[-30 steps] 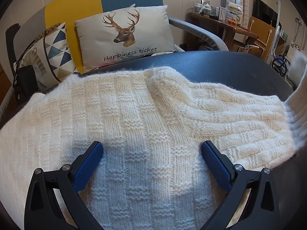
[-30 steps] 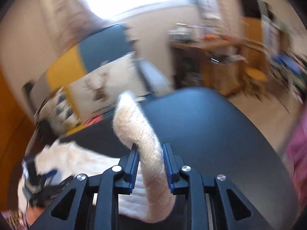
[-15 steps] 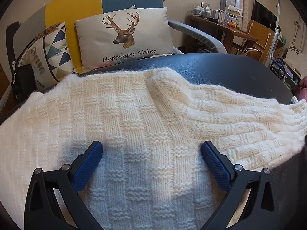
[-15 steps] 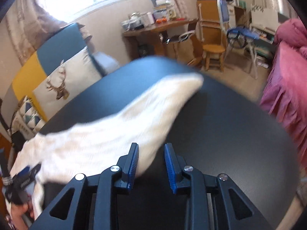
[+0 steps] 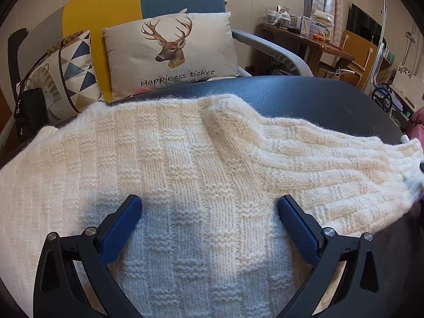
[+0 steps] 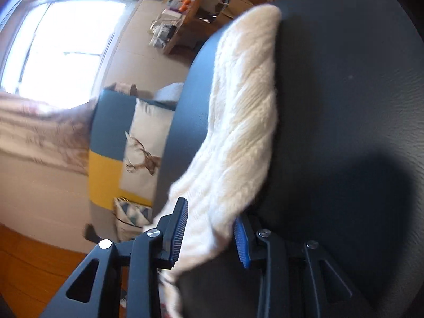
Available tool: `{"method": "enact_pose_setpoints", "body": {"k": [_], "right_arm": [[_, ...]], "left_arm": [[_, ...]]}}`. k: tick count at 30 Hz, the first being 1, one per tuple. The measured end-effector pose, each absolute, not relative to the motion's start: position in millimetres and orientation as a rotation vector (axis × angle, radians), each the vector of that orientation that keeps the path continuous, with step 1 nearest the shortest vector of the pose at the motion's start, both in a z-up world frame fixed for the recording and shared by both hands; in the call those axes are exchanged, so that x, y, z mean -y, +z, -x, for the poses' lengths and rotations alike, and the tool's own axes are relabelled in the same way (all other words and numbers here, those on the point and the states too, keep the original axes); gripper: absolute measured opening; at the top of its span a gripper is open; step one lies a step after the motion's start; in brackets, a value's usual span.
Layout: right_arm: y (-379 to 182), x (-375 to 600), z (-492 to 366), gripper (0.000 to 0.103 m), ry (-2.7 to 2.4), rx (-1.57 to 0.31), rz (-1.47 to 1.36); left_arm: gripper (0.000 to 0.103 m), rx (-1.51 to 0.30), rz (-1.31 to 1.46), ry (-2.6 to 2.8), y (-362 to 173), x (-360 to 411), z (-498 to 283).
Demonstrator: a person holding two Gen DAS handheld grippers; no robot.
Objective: Fold clothes
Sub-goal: 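Fold the held sleeve across the sweater body with the right gripper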
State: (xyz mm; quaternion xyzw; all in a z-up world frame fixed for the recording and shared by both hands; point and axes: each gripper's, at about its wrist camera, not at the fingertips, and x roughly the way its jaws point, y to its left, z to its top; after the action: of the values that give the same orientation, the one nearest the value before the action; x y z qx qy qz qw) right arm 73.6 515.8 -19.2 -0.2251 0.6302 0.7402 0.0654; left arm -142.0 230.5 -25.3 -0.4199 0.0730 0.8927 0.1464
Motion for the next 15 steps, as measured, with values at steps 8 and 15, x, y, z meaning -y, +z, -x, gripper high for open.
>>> {"method": "enact_pose_setpoints", "body": {"k": [8,15], "right_arm": [[4.3,-550.4,-80.4,0.006,2.348,-1.790,0.417],[51.5,-523.9,-113.2,0.006,2.384,-1.342,0.615]], "left_arm": [[0.103,-0.205,1.207,2.565,-24.7,-228.6,142.0],[0.103,-0.213,1.217,2.505,-22.0,-224.9,123.1]]}}
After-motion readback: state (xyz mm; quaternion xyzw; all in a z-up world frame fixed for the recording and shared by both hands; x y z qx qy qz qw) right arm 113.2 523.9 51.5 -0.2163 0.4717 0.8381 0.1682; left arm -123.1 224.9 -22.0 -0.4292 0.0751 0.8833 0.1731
